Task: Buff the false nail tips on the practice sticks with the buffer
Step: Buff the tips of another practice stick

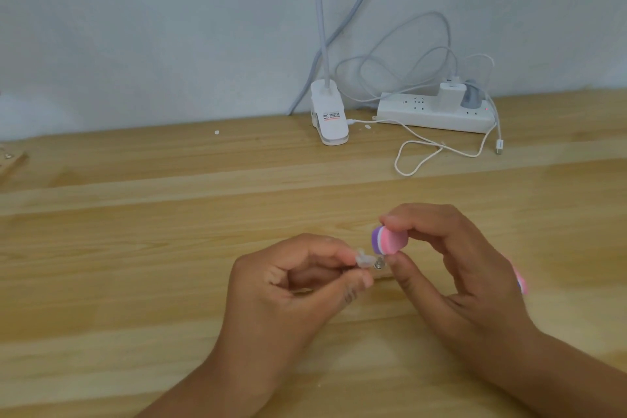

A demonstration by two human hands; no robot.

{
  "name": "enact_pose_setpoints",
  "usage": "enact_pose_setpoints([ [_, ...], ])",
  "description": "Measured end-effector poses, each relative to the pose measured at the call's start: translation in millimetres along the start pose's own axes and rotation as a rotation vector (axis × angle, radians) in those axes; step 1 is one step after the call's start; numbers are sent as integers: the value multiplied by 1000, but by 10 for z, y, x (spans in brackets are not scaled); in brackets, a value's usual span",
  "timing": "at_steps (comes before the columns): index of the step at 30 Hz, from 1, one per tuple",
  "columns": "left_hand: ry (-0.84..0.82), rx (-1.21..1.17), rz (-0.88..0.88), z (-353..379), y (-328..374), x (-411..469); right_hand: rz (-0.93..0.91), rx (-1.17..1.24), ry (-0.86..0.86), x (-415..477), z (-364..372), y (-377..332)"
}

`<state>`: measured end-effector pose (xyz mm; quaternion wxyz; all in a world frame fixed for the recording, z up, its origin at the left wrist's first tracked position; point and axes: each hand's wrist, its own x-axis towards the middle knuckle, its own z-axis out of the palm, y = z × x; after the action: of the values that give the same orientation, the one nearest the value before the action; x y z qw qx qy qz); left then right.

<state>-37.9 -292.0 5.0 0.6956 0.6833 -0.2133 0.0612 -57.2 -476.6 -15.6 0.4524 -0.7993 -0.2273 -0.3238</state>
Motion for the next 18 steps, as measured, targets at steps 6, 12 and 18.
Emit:
enact_pose_setpoints([
  [6,-26,-32,-62,-7,-11,8,-165,-120,14,32,5,-39],
  [12,-72,-78,-81,-18,-21,16,-155,-162,3,37,0,-2],
  [18,-149,25,-6,-28,-24,11,-209,-115,-22,20,20,-24],
])
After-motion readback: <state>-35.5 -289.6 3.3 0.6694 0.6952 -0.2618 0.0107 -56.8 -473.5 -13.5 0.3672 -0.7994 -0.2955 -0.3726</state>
